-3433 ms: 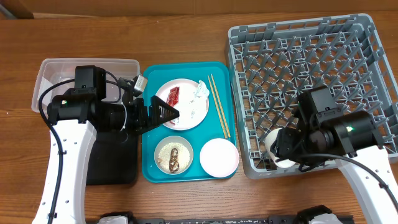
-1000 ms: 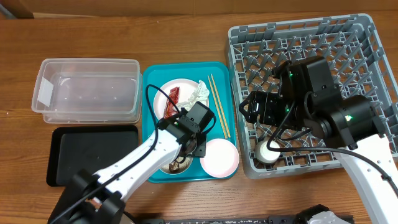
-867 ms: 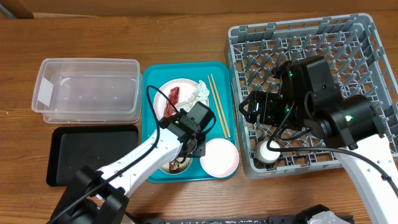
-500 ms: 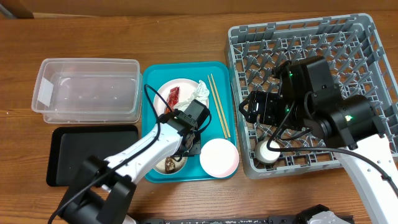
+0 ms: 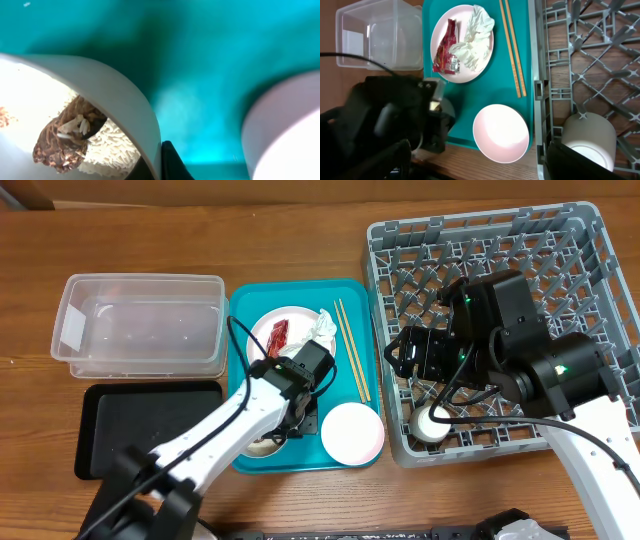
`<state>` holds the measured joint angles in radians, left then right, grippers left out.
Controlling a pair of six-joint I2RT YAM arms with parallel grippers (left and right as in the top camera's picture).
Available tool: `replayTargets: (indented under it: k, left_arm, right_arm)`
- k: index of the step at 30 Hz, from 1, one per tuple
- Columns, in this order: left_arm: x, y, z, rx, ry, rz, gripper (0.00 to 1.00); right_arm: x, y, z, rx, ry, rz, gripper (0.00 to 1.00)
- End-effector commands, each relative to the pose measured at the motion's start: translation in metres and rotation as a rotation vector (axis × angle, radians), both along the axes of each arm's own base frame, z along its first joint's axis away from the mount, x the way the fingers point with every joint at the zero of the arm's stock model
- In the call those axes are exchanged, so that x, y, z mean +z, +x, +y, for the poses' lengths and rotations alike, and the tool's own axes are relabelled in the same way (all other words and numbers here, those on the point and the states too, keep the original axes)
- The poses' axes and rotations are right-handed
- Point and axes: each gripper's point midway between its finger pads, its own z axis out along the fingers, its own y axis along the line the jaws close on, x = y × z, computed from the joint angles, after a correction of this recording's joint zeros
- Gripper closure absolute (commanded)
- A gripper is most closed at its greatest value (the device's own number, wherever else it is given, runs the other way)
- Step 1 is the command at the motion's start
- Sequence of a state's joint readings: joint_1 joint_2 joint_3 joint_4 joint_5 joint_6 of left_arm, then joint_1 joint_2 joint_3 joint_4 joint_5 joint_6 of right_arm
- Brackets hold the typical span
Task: Sort waste into correct bins and load items into the dishwasher
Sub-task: 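Grasp the rice bowl rim with the left gripper, then tip the rice bowl over the black tray to dump the rice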
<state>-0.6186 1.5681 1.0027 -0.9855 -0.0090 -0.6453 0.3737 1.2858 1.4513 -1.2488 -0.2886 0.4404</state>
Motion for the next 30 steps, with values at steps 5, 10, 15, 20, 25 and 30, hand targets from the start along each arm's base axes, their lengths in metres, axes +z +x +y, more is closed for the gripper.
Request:
replayTargets:
  k: [5,10,15,20,25,30]
  left_arm:
    - [0.068,0.0,0.015,0.109,-0.194,-0.086,0.96]
    - [0.09,0.006,0.053,0.179,-0.342,-0.094,0.96]
    - [0.103,0.02,0.087,0.224,-0.586,-0.125,0.96]
    - [0.104,0.033,0.126,0.297,-0.796,-0.182,0.96]
    - [0.108,0.047,0.137,0.283,-1.063,-0.256,0.96]
    - [0.112,0.049,0.142,0.281,-1.251,-0.314,0.96]
  right_arm:
    - [0.005,0.001,0.002,0.006,0.005,-0.014,0.11]
    - [0.005,0.0,0.001,0.007,0.003,-0.011,0.09]
    - [0.005,0.0,0.002,0.006,0.004,-0.012,0.08]
    - [0.005,0.0,0.002,0.007,0.004,-0.012,0.08]
    - [0.005,0.0,0.002,0.007,0.004,-0.012,0.08]
    - [0.005,0.0,0.002,0.007,0.004,-0.013,0.08]
